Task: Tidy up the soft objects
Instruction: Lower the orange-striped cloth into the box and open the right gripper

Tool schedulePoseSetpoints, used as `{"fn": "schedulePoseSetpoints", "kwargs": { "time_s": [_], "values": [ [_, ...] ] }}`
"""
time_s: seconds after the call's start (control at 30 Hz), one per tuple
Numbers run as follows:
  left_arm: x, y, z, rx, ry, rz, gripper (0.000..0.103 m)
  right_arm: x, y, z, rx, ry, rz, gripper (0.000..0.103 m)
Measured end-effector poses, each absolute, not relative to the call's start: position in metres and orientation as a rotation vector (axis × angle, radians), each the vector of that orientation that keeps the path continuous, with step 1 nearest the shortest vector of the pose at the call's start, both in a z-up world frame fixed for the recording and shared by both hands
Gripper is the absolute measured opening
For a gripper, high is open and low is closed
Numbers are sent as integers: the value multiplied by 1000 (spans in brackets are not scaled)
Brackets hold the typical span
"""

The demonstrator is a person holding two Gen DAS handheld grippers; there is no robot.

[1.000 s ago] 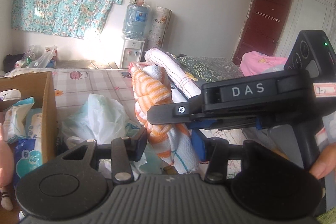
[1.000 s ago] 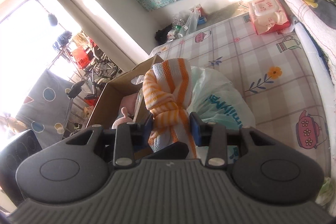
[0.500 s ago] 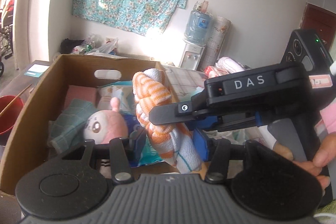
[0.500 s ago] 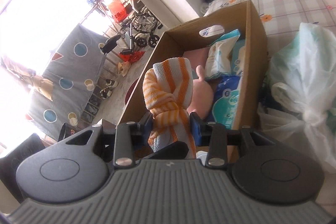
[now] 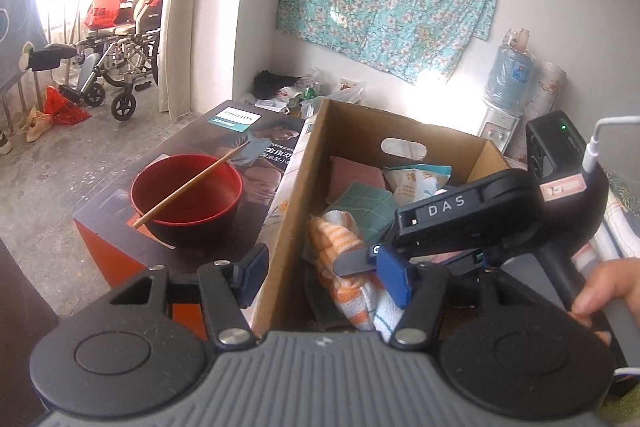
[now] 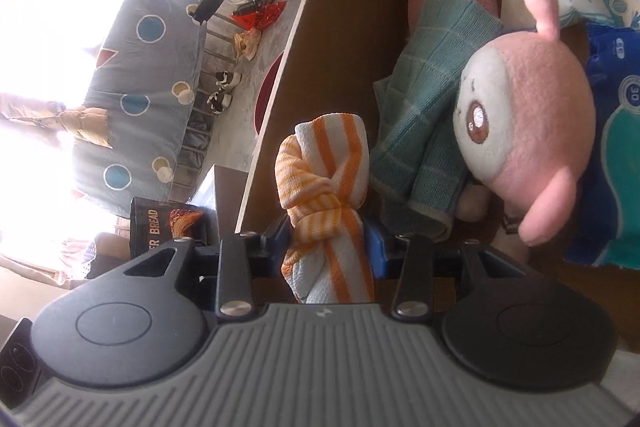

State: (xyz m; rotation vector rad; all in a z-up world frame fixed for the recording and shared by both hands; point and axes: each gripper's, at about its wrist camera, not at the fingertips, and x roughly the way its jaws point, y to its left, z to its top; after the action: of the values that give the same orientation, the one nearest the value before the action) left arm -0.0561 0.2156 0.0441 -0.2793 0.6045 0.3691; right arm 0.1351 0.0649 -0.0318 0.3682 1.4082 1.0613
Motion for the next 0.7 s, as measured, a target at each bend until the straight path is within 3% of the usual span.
{"fn": "schedulePoseSetpoints", "kwargs": {
  "time_s": [0.27, 0.7],
  "values": [
    [-53, 228, 41, -310, 601, 379, 61, 121, 86, -54, 317, 1509, 1035, 49],
    [-42, 195, 50, -313, 525, 240, 70, 129, 2, -6, 444, 1252, 1056, 60]
  ]
}}
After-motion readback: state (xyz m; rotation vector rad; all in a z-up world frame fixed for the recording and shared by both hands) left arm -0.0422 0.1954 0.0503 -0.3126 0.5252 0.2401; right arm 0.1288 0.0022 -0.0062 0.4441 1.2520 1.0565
